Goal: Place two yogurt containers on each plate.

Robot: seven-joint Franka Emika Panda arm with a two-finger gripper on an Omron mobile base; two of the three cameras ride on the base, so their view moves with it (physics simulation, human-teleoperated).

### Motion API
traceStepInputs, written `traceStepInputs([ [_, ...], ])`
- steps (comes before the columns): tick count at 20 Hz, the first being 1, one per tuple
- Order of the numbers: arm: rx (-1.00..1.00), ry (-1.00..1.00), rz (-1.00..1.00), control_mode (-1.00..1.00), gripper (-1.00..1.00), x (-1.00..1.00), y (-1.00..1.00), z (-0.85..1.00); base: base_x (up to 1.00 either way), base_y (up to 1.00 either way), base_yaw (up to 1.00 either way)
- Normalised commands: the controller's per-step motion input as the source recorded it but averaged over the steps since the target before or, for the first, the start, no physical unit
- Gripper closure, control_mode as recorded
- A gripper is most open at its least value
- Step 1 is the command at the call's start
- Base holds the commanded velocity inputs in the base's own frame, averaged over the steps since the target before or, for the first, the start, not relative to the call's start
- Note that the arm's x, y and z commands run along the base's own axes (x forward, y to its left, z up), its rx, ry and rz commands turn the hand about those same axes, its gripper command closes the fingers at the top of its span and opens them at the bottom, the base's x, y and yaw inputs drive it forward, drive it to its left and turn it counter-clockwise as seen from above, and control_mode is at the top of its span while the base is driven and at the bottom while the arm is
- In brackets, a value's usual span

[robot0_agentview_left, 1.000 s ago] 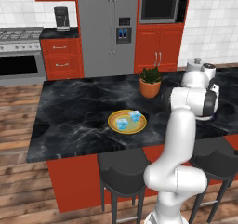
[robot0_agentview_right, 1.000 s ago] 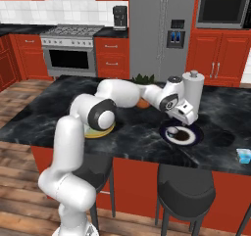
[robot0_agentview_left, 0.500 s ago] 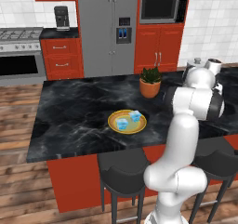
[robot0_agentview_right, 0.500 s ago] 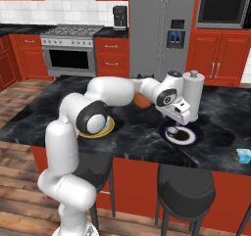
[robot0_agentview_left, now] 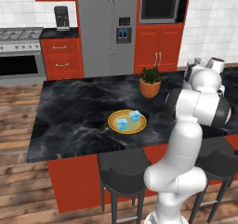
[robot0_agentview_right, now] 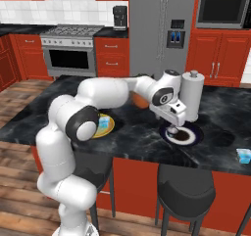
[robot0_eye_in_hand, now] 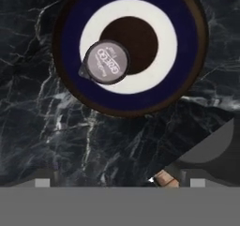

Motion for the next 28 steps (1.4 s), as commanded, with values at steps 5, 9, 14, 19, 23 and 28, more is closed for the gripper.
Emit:
traceStepInputs([
  [5, -0.02, 0.04, 0.04, -1.0, -1.0, -0.12, 0.27, 0.0, 0.0, 0.0, 0.0],
  [9, -0.11, 0.0, 0.08, -1.0, -1.0, 0.0, 0.1, 0.0, 0.0, 0.0, 0.0],
  [14, -0.04, 0.0, 0.01, -1.0, -1.0, -0.03, 0.03, 0.0, 0.0, 0.0, 0.0],
  [19, 0.0, 0.0, -0.02, 1.0, -1.0, -0.05, -0.05, 0.0, 0.0, -0.29, -0.08],
  [23, 0.0, 0.0, 0.0, 1.0, -1.0, 0.0, 0.0, 0.0, 0.0, -0.6, -0.14],
  [28, 0.0, 0.0, 0.0, 1.0, -1.0, 0.0, 0.0, 0.0, 0.01, -0.57, -0.14],
])
